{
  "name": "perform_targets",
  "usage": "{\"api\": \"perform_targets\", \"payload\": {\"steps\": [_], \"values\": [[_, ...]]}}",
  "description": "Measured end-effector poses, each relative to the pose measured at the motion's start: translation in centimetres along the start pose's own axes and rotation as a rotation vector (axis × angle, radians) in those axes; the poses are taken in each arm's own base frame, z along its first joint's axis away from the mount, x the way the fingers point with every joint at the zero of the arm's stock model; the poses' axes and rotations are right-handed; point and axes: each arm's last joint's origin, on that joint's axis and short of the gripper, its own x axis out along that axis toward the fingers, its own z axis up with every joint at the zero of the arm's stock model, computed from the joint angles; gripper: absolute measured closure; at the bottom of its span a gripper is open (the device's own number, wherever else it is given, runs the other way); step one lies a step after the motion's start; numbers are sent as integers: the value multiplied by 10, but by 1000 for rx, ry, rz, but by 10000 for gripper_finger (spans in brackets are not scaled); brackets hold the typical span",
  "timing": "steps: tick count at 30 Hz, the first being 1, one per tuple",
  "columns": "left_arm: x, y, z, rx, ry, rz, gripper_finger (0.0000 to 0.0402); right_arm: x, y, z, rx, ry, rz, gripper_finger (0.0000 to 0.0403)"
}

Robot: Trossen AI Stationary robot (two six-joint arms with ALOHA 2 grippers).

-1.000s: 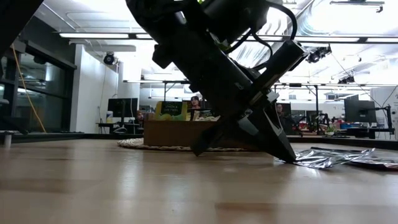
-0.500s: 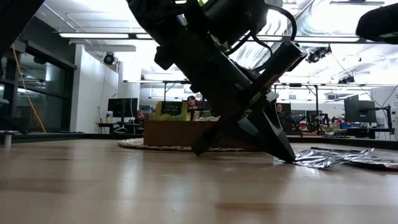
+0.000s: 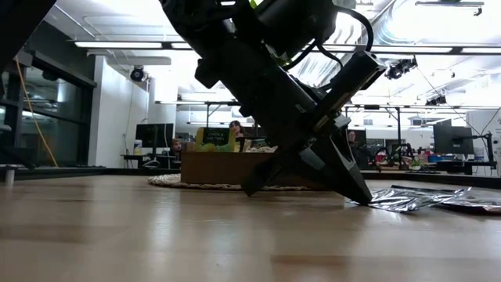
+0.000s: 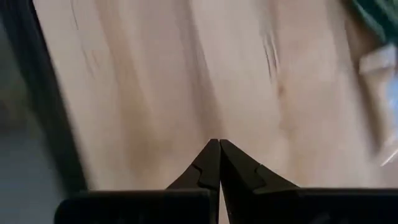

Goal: Pick & Place Tea
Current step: Put the violet tea bag into the right section of the wooden organizer

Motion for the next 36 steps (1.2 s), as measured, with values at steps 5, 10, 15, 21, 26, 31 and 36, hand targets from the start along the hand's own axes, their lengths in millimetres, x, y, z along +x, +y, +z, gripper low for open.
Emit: {"api": "perform_targets", "payload": {"steps": [5,10,15,21,26,31,36], "values": [[0,0,0,0,-1,0,401,-14,30,-36,537,-330,157,402],[0,0,0,0,-3,-4,401,-6,42,-22,600,-430,281,402],[0,0,0,-10,15,-11,401,14,33,2,663,-480,230,402],[0,1,-2,66,67,-14,402,12,29,14,683,-514,224,403],[0,0,-2,144,83,-46,402,-6,36,28,755,-557,335,403],[0,-1,0,189,98,-85,401,-23,43,54,861,-656,457,403],[0,0,-1,260,125,-100,401,-59,55,83,975,-1063,622,403]]}}
